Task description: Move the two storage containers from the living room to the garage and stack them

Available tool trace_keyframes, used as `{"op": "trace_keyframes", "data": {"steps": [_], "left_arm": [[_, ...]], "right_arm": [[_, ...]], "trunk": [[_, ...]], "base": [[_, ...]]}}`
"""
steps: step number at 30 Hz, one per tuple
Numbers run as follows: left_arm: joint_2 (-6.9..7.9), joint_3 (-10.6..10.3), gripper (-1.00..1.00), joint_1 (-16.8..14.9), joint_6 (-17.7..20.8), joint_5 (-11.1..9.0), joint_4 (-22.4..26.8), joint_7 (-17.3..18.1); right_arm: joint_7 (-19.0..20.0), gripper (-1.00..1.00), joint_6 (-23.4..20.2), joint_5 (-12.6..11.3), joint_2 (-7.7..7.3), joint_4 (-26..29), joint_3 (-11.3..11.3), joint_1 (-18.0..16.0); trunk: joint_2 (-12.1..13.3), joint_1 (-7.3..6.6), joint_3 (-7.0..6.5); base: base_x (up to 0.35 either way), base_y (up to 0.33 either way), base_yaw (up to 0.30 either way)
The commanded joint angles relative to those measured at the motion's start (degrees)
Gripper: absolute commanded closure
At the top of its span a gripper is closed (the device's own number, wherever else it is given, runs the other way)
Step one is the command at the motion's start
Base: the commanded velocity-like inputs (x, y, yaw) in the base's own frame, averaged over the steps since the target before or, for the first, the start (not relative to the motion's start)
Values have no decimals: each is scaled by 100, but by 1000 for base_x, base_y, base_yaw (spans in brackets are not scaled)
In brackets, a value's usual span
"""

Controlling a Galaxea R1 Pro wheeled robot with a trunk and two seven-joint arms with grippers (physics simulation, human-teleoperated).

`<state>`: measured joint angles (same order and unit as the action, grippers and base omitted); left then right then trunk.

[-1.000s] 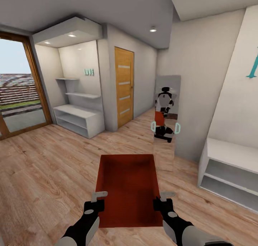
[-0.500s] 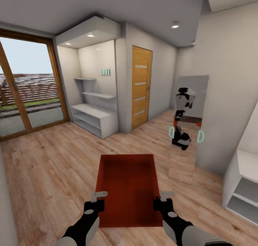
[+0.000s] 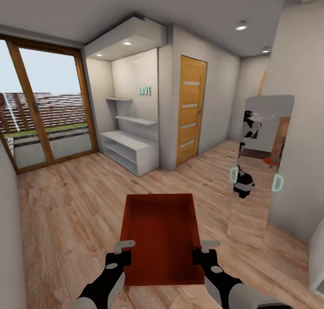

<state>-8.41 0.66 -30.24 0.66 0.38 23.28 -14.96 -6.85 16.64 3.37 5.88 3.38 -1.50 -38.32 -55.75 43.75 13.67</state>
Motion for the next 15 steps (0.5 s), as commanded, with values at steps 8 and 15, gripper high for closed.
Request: {"op": "trace_keyframes", "data": {"steps": [8,15], "left_arm": [[50,162,100,-6,13,85,247,-51],[50,161,100,-5,13,85,247,-51]], "right_arm": [[-44,100,7,-3,-8,-13,106,-2],[-45,100,14,-5,-8,-13,106,0]], "trunk": [[-5,4,8],[-5,4,8]], "base": [[321,0,1],[321,0,0]]}}
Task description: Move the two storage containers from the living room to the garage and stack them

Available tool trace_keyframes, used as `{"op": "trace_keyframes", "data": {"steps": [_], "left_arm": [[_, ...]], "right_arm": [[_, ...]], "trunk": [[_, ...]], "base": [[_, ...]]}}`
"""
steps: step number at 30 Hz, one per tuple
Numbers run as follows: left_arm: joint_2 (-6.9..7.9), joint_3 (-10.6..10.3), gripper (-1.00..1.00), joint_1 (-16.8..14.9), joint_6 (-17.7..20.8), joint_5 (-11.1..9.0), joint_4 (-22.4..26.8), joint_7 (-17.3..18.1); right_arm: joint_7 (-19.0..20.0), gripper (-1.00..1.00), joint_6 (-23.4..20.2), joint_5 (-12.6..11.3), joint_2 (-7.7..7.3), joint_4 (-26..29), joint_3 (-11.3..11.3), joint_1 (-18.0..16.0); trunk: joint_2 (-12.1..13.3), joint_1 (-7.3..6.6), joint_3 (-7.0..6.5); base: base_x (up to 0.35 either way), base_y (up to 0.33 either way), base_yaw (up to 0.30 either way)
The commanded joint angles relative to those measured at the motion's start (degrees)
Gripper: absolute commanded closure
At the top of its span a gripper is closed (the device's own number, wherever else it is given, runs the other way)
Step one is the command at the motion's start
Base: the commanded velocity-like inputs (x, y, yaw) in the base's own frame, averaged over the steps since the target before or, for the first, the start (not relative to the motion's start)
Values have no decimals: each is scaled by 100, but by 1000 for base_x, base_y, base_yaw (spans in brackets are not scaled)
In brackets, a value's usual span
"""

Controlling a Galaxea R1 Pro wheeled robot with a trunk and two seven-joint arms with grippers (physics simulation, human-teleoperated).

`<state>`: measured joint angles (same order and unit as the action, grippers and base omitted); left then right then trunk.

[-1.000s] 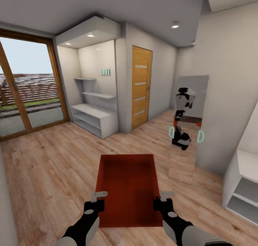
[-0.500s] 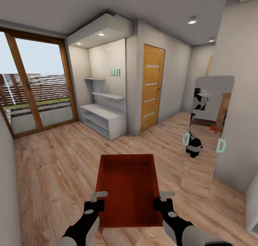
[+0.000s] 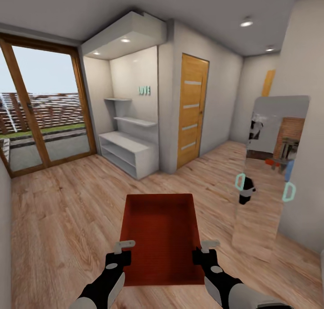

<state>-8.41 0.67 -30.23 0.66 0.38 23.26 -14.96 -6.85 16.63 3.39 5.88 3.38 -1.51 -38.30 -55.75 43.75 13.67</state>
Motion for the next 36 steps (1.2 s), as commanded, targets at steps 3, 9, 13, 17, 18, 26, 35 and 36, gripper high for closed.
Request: {"op": "trace_keyframes", "data": {"steps": [3,9,13,17,18,26,35,36], "left_arm": [[51,160,100,-6,13,85,249,-51],[50,161,100,-7,13,85,249,-51],[50,161,100,-7,13,85,249,-51],[50,161,100,-4,13,85,249,-51],[50,161,100,-6,13,85,249,-51],[50,161,100,-8,13,85,249,-51],[51,160,100,-9,13,85,249,-51],[50,161,100,-9,13,85,249,-51]], "right_arm": [[-45,100,15,-5,-8,-13,107,-2],[-45,100,15,-5,-8,-13,107,-2],[-45,100,14,-5,0,-13,107,-2],[-45,100,15,-5,-6,-13,107,-2],[-45,100,15,-5,-7,-13,107,-2],[-45,100,15,-5,-8,-13,107,-2],[-45,100,15,-5,-8,-13,107,-2],[-45,100,15,-5,-8,-13,107,-2]], "trunk": [[-5,4,8],[-5,4,8],[-5,4,8],[-5,4,8],[-5,4,8],[-5,4,8],[-5,4,8],[-5,4,8]], "base": [[321,0,0],[321,0,0],[321,0,-39],[321,0,-196],[321,0,-225],[321,0,-238],[321,0,-246],[321,0,-246]]}}
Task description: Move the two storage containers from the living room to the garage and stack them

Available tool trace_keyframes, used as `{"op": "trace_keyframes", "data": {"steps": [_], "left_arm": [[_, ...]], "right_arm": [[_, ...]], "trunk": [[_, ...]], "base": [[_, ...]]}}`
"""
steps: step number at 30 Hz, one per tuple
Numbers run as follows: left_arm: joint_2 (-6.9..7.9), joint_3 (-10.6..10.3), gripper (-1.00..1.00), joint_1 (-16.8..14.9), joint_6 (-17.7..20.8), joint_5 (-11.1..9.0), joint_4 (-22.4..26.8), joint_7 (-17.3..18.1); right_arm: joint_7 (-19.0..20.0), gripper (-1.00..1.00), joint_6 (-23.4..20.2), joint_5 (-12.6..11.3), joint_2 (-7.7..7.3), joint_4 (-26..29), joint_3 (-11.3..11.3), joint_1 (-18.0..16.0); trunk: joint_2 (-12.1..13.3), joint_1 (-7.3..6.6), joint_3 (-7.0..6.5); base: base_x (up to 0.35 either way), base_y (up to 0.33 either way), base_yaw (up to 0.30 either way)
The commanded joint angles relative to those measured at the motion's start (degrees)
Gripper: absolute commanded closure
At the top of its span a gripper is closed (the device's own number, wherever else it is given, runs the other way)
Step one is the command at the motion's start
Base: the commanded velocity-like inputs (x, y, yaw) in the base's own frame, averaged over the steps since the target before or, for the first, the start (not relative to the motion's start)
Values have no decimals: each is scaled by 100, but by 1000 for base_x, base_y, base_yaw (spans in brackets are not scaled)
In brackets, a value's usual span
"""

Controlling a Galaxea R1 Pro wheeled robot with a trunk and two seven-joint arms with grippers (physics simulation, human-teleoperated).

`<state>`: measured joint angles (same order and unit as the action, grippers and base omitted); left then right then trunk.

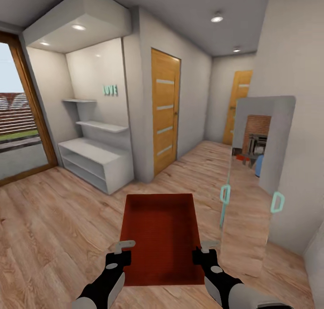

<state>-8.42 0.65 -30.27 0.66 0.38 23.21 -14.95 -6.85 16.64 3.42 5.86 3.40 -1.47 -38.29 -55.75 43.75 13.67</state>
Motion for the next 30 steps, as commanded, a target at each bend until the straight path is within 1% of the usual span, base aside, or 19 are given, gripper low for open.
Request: {"op": "trace_keyframes", "data": {"steps": [1,6,9,20,30], "left_arm": [[51,163,100,-3,13,85,254,-52],[51,162,100,-2,13,85,254,-52],[51,163,100,-3,13,85,254,-52],[51,172,100,0,19,85,254,-52],[51,207,100,-5,21,85,254,-52]], "right_arm": [[-44,100,15,-8,-6,-15,103,-3],[-44,100,15,-8,-6,-15,103,-3],[-44,100,15,-8,-6,-15,103,-3],[-44,100,15,-8,-6,-15,103,-3],[-44,100,15,-8,-6,-15,103,-3]], "trunk": [[-5,4,8],[-5,4,8],[-5,4,8],[-5,4,8],[-5,4,8]], "base": [[321,0,-246],[321,0,-239],[321,0,-95],[321,7,-9],[321,94,-1]]}}
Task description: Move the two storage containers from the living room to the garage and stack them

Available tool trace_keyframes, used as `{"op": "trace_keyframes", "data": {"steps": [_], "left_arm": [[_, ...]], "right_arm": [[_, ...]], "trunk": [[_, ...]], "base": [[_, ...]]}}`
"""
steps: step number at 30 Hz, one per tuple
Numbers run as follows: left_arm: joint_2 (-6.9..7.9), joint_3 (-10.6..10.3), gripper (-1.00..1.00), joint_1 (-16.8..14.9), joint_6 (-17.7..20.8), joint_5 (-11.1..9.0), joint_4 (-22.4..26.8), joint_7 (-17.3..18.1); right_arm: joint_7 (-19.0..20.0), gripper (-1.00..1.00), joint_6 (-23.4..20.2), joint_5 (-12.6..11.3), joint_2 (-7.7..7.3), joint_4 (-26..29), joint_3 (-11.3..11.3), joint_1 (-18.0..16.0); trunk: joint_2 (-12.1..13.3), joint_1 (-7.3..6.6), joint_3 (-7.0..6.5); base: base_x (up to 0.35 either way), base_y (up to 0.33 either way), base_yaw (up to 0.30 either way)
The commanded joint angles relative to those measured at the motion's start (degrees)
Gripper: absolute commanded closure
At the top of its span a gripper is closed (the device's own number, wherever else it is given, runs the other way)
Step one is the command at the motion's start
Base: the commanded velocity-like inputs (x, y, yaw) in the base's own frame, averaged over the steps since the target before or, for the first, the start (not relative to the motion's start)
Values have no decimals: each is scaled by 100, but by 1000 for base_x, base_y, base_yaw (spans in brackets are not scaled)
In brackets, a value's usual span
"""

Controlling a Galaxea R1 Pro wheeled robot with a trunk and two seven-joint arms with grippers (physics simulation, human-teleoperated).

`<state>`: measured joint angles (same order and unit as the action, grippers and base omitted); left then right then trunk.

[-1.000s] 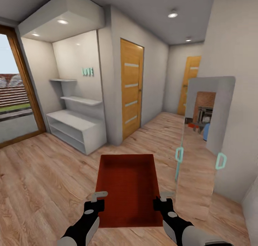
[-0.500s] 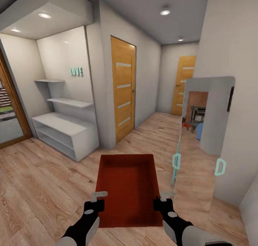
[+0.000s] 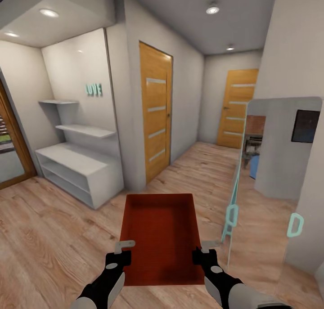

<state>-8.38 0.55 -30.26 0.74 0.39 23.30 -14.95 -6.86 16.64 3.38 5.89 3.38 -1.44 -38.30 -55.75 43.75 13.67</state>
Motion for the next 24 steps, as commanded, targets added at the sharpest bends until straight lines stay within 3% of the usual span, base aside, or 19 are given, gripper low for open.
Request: {"op": "trace_keyframes", "data": {"steps": [1,24], "left_arm": [[47,217,100,-6,14,84,245,-52],[47,217,100,-4,13,84,245,-52]], "right_arm": [[-44,100,15,-4,-9,-13,100,-2],[-44,100,15,-4,-9,-13,100,-3]], "trunk": [[-5,4,8],[-5,4,8]], "base": [[322,108,-32],[321,126,-213]]}}
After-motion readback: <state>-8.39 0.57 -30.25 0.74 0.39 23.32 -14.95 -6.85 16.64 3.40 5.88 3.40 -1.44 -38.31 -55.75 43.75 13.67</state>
